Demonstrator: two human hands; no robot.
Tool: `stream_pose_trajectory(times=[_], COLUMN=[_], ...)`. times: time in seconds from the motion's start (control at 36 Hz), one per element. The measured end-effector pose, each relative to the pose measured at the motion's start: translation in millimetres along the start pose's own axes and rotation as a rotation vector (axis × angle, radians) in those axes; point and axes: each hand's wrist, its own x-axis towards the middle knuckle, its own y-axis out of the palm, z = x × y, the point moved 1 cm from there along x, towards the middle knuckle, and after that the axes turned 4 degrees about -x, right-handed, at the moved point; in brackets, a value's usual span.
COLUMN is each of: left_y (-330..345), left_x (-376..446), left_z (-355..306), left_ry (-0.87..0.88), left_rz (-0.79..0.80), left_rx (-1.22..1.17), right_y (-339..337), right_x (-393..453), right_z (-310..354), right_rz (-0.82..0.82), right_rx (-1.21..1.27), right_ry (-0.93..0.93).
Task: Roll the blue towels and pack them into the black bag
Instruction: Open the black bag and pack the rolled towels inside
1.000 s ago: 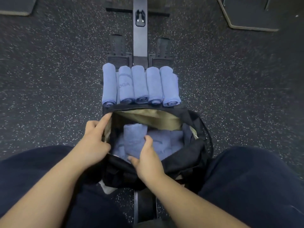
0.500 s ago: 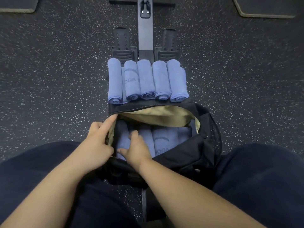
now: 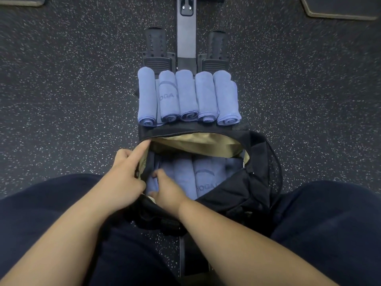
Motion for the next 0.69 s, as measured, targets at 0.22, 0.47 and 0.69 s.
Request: stream_pose_trajectory(times=[0.22,0.47,0.69], left_y=[0.7,2.5,6.1], left_x=[4.6,6.5,11.9], left_z=[-2.8,-6.4,-3.4], left_ry=[-0.011,-0.003,-0.003], left_rz=[-0.031,-0.053,-0.046], left_rx=[-0.006,-0.015,-0.027], right_y=[-28.3,-71.6,-149.9], right_x=[-24.6,-45.7,-35.0], right_z=[-7.4,12.4,15.7], right_rz=[-0.26,-0.687,-0.999], right_rx=[-0.107,0.044,-0.129], right_ry=[-0.134,-0.468,-0.49])
